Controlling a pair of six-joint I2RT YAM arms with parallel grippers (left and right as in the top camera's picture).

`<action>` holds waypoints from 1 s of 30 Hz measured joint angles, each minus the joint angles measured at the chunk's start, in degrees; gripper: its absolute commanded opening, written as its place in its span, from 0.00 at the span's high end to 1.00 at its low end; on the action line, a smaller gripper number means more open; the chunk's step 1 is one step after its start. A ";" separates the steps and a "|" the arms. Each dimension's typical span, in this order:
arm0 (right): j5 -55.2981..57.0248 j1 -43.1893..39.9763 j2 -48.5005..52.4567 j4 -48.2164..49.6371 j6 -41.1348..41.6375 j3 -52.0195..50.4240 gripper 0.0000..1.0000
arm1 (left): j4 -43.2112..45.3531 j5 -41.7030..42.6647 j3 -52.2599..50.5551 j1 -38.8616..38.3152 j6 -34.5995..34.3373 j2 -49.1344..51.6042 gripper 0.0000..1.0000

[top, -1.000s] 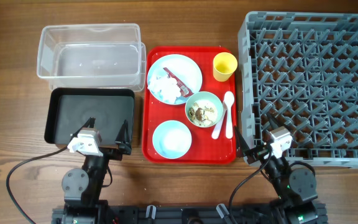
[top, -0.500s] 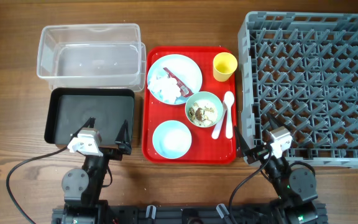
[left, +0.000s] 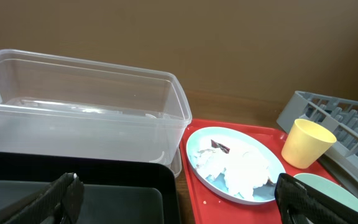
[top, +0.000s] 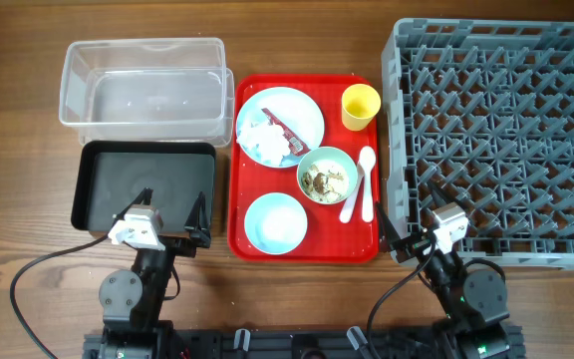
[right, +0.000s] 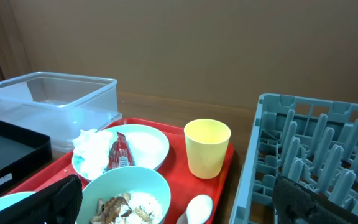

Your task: Sort waste into correct bins and load items into the dishwasher rack

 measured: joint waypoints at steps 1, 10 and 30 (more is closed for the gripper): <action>0.00 0.00 0.00 0.00 0.00 0.00 0.00 | -0.02 0.00 0.00 0.00 0.00 0.00 0.00; 0.00 0.00 0.00 0.00 0.00 0.00 0.00 | 0.00 0.00 0.00 0.00 0.00 0.00 0.00; -1.22 -0.02 0.00 2.12 0.00 0.00 0.00 | 0.07 0.50 0.00 0.00 0.00 0.00 0.00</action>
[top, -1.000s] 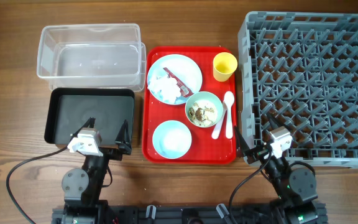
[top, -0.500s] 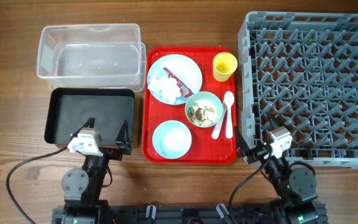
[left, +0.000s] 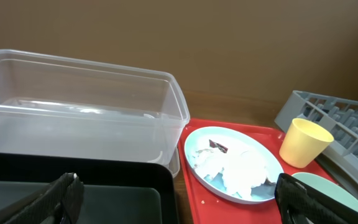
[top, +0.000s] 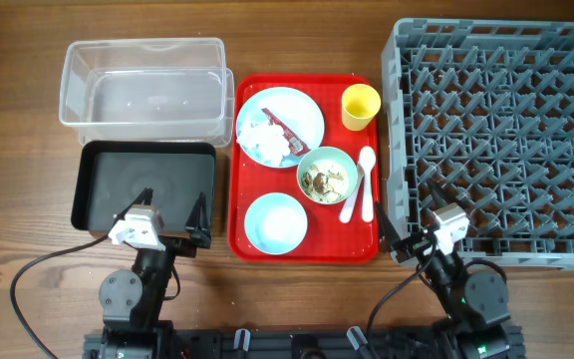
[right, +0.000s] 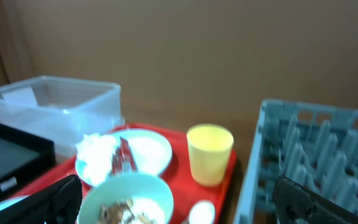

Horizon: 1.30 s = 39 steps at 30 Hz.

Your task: Sort waste into correct bins and load items into the dishwasher rack

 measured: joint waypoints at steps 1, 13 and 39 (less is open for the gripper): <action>-0.57 0.02 0.00 1.40 0.00 0.00 0.00 | 0.11 0.24 0.00 0.00 0.00 0.00 0.00; -2.29 0.02 1.01 -2.49 0.00 6.64 0.00 | 5.18 6.93 1.99 0.00 0.00 0.46 0.00; -10.62 0.00 41.48 -33.97 1.18 50.95 0.00 | -48.61 5.73 85.48 -14.25 4.31 77.64 0.00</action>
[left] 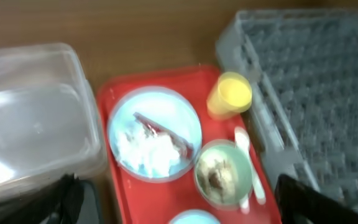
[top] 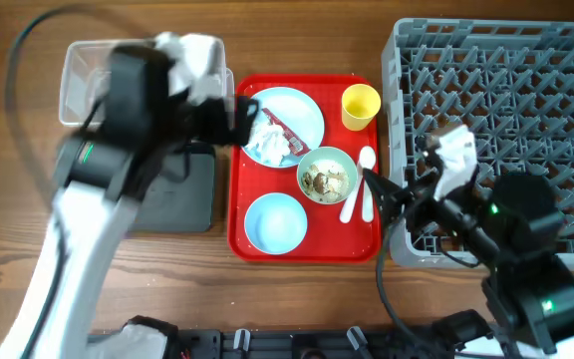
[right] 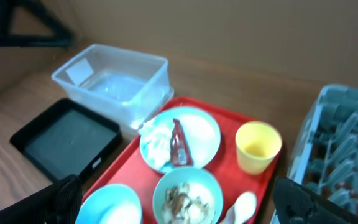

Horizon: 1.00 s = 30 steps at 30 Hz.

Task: Sort waste into correct bins and load items into the dishwasher rack
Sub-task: 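Reach left gripper to the blue plate and grasp tissue and red wrapper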

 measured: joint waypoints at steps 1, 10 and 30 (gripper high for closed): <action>-0.31 0.00 1.03 -0.55 0.17 0.63 0.00 | -2.89 0.26 3.85 -1.36 -0.02 4.28 0.00; -4.46 0.00 3.32 -3.34 0.83 1.05 0.00 | -5.57 7.78 11.85 -8.72 -0.02 22.77 0.00; -5.62 0.00 3.43 -8.66 2.38 1.07 0.00 | -0.09 -15.78 12.35 -10.40 -28.11 40.13 0.00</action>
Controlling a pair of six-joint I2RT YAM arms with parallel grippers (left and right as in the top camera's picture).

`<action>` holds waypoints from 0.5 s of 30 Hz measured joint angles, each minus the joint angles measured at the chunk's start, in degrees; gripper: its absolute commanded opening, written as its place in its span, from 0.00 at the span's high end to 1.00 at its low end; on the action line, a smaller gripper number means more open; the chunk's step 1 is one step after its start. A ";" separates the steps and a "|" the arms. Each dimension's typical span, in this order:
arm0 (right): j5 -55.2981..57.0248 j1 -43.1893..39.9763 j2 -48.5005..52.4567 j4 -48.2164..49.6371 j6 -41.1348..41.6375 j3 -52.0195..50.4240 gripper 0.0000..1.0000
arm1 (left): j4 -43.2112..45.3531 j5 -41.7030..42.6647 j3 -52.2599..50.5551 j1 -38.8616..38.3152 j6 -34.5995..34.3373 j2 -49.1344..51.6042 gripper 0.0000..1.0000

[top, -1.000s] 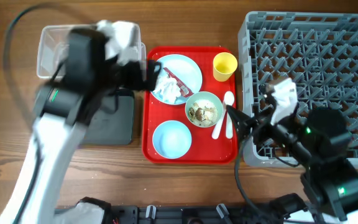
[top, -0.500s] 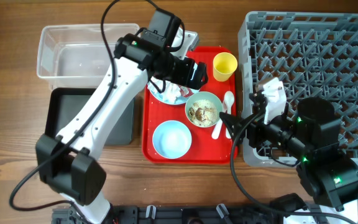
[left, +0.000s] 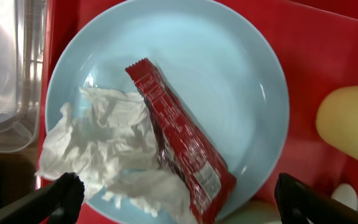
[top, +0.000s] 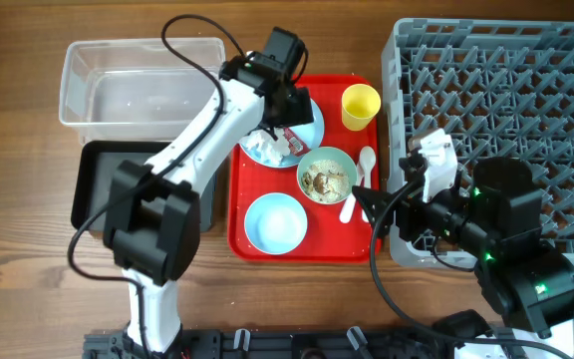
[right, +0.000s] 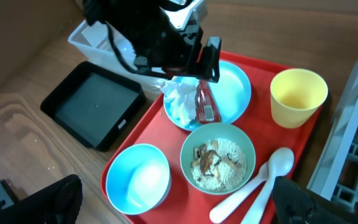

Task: Sort waste into correct bins and load items into the dishwasher rack
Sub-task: 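Reach left gripper to the blue plate and grasp tissue and red wrapper, then carry tissue and wrapper with left gripper and drop into clear bin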

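A light blue plate (left: 229, 81) at the back of the red tray (top: 252, 239) holds a red wrapper (left: 179, 140) and a crumpled white napkin (left: 110, 143). My left gripper (top: 289, 108) hangs open close above them, fingertips either side of the plate's near rim, nothing held. On the tray too are a green bowl of food scraps (right: 218, 158), an empty blue bowl (right: 138, 180), a yellow cup (right: 298, 93) and two white spoons (right: 266, 180). My right gripper (top: 387, 199) is open over the tray's right edge near the spoons.
A grey dishwasher rack (top: 506, 100) fills the right side. A clear plastic bin (top: 138, 85) stands at the back left, with a black bin (top: 103, 184) in front of it. My left arm reaches across both bins.
My left gripper was high with the whole tray in sight; now it is low, close over the plate with wrapper and napkin. The right gripper has come nearer the tray and looks down on it.
Both arms sat at the table's front edge, grippers open, unchanged over two moments. Then both were raised out over the table, left near the clear bin, right beside the rack. Now the left is over the plate, the right by the spoons.
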 measured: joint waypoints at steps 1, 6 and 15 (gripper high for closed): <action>0.00 0.00 0.07 -0.48 0.02 0.02 0.00 | 0.26 -0.26 0.00 0.00 -0.39 0.68 0.00; 0.00 0.00 0.90 -1.14 0.17 0.02 0.00 | 0.46 -0.81 0.00 0.00 -1.20 4.33 0.00; 0.02 0.00 4.33 -1.14 0.17 0.07 0.00 | 2.58 -1.01 0.00 -0.02 -2.05 9.64 0.25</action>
